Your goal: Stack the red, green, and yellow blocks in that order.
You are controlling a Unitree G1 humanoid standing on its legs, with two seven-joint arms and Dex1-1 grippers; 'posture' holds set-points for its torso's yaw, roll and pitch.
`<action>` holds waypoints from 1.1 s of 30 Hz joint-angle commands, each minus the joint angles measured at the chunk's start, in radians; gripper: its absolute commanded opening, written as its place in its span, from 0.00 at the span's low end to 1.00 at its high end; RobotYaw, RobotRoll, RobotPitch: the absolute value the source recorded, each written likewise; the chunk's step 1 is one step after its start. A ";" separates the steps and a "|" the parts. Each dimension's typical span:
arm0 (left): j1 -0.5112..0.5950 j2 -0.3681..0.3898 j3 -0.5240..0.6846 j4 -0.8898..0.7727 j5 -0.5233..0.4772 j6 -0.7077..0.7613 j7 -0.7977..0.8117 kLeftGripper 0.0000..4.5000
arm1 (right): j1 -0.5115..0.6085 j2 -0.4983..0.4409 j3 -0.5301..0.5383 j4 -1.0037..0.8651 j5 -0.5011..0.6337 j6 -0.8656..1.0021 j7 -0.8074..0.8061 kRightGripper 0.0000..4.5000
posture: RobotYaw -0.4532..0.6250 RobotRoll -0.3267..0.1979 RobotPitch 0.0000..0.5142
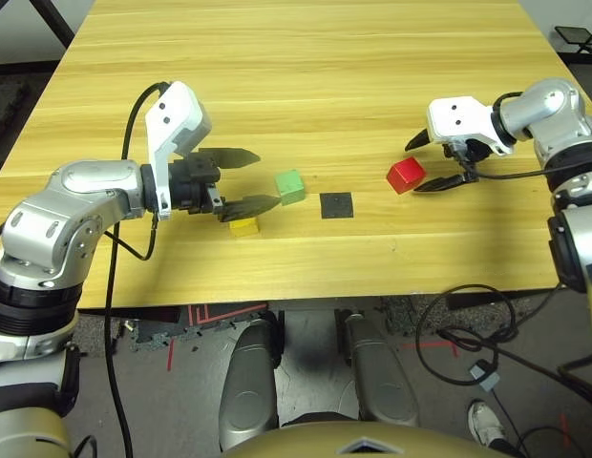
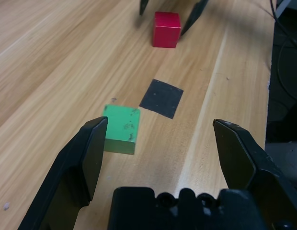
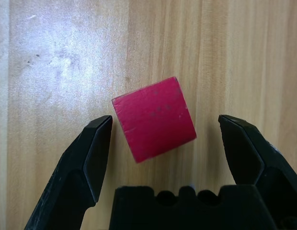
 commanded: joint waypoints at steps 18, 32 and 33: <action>0.064 -0.002 -0.013 -0.055 0.014 -0.008 0.052 1.00 | -0.088 0.090 -0.028 -0.031 0.006 0.043 0.080 0.46 | 0.74 0.47 0.46; -0.056 -0.066 -0.118 0.063 0.102 -0.037 0.050 1.00 | 0.079 0.224 0.024 -0.575 0.027 0.599 0.068 0.46 | 0.74 0.42 0.49; -0.060 -0.070 -0.121 0.066 0.106 -0.036 0.050 1.00 | 0.095 0.224 0.027 -0.615 0.032 0.629 0.074 0.46 | 0.75 0.42 0.49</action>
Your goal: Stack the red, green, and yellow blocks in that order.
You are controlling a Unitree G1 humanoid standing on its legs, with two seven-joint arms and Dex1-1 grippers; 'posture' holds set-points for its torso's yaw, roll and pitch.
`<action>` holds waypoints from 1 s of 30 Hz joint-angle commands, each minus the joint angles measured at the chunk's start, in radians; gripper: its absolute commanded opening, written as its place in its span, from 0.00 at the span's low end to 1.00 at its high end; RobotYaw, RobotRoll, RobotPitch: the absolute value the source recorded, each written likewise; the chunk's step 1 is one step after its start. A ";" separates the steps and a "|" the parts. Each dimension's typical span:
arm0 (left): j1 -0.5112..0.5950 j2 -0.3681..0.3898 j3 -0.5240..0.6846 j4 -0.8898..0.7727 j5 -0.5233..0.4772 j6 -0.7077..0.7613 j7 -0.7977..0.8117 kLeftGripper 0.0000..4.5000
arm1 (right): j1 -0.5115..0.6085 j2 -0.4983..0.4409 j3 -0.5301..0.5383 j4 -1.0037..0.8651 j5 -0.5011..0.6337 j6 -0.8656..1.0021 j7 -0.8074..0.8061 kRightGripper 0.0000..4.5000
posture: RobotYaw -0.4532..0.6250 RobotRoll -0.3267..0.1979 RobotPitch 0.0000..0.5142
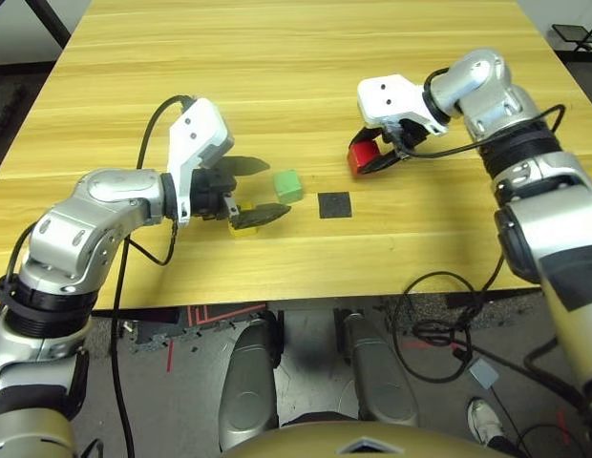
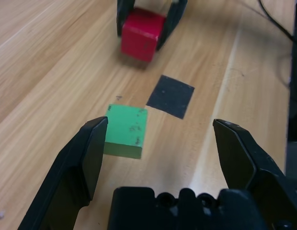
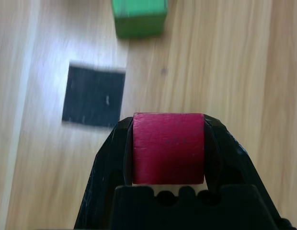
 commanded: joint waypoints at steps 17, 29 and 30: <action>-0.014 -0.029 -0.015 -0.005 0.031 0.011 0.016 1.00 | 0.208 -0.080 0.091 -0.537 0.094 0.422 0.048 0.46 | 0.75 0.42 0.51; -0.023 -0.037 -0.017 0.005 0.035 0.007 0.018 1.00 | 0.241 -0.075 0.108 -0.528 0.142 0.415 -0.012 0.46 | 0.74 0.44 0.54; -0.022 -0.039 -0.018 0.004 0.035 0.007 0.020 1.00 | 0.242 -0.076 0.109 -0.525 0.146 0.410 -0.014 0.46 | 0.74 0.44 0.55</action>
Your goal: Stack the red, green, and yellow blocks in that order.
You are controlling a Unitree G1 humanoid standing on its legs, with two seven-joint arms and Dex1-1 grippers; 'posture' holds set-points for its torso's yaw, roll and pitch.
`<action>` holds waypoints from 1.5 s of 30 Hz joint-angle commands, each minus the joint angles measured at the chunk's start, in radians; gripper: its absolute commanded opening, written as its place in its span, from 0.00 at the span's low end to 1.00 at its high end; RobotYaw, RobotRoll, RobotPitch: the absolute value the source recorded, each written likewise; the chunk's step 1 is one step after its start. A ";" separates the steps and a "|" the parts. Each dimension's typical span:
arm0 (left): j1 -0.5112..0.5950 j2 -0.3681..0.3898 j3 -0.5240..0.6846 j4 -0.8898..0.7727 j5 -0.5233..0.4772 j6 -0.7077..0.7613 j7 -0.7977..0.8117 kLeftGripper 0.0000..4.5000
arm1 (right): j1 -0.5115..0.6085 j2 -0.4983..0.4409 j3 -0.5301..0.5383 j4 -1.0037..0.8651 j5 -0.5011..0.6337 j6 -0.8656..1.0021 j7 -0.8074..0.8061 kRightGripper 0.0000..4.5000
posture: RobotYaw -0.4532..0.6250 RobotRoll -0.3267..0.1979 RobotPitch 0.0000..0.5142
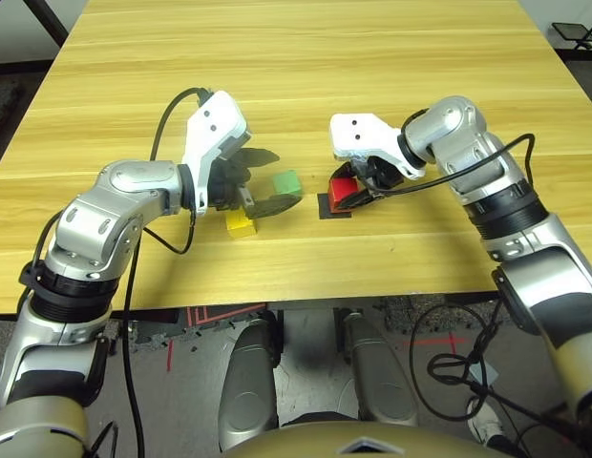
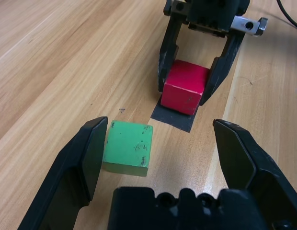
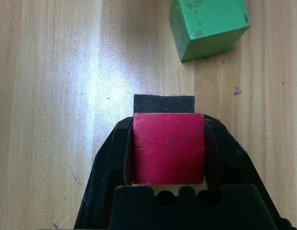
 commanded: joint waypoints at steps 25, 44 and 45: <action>-0.169 0.040 -0.163 0.267 0.209 -0.205 -0.216 1.00 | -0.001 -0.252 -0.229 0.253 0.350 -0.263 0.145 0.99 | 0.60 0.47 0.51; -0.164 -0.043 -0.240 0.367 0.329 -0.199 -0.223 1.00 | 0.181 -0.321 -0.320 0.026 0.467 -0.114 0.046 0.99 | 0.51 0.56 0.50; -0.162 -0.045 -0.236 0.377 0.335 -0.200 -0.218 1.00 | 0.186 -0.319 -0.321 0.016 0.470 -0.108 0.041 0.99 | 0.51 0.56 0.50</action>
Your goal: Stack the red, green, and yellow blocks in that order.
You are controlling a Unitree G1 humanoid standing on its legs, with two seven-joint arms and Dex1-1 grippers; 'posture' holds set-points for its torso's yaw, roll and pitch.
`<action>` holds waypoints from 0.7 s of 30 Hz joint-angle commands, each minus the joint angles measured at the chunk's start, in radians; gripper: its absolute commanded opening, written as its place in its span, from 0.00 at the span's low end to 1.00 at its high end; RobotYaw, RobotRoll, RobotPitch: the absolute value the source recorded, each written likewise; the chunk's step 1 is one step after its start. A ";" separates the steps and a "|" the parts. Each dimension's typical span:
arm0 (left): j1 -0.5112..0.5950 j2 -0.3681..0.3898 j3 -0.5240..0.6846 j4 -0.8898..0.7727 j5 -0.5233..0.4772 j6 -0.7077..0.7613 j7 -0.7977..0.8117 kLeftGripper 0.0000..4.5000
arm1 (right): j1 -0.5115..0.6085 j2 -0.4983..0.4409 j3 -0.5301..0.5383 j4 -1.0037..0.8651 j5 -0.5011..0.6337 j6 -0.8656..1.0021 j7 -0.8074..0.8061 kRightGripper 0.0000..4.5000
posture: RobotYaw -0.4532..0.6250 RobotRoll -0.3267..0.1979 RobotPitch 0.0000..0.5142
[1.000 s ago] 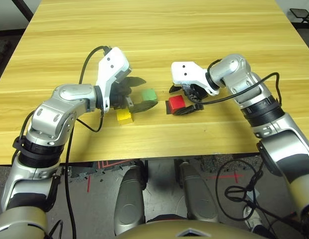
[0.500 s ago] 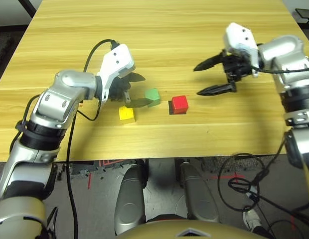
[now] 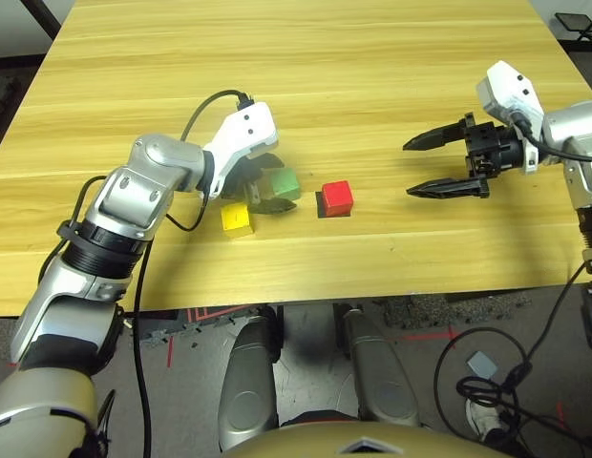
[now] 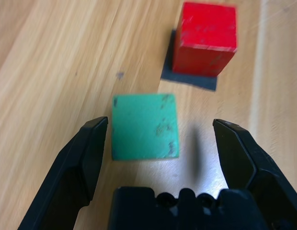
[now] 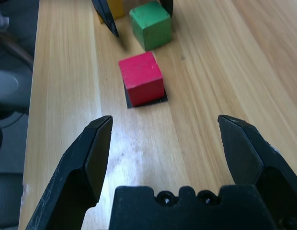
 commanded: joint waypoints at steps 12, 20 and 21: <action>-0.025 -0.070 0.062 -0.050 -0.030 0.085 0.036 0.45 | 0.043 0.004 -0.019 -0.038 0.024 0.020 -0.033 1.00 | 0.53 0.61 0.51; -0.160 -0.058 0.046 -0.180 -0.111 0.265 -0.004 0.45 | 0.102 0.011 -0.020 -0.036 0.026 0.007 -0.037 1.00 | 0.54 0.67 0.50; -0.172 -0.057 0.040 -0.190 -0.117 0.285 -0.009 0.45 | 0.107 0.012 -0.022 -0.035 0.025 0.006 -0.042 1.00 | 0.54 0.68 0.50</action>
